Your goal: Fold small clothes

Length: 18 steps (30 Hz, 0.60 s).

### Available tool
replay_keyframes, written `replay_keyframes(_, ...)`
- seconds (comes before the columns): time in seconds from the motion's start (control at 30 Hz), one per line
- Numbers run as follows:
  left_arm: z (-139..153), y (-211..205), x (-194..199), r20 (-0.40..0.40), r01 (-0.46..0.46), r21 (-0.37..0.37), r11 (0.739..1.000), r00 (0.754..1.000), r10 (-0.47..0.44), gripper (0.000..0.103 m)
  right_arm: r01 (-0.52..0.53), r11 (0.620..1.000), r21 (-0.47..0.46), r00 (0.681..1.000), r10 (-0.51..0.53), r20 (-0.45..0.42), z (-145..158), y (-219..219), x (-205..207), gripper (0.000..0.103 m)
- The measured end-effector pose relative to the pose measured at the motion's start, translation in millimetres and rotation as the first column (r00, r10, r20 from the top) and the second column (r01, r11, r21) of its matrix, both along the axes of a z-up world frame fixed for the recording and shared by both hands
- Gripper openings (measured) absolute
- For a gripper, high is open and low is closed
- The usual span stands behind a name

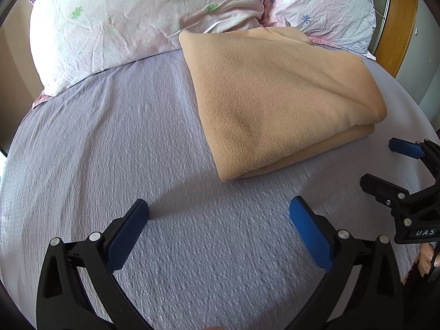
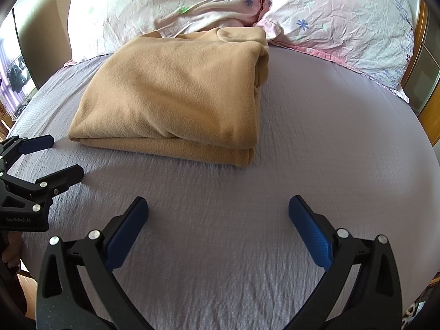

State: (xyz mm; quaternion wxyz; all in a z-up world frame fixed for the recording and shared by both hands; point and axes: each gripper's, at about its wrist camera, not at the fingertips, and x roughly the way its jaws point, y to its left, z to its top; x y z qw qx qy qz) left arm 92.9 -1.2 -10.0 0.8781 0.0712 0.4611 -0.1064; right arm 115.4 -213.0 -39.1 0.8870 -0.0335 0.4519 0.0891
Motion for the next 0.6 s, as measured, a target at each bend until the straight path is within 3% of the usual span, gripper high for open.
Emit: replay_keyframes(0.6, -0.5, -0.4, 2.2, 0.005, 0.002, 0.001, 1.0, 1.0, -0.002, 0.102, 0.004, 1.0, 0.0, 1.0, -0.004, 0.0, 0.2, 1.2, 0.1, 0.101)
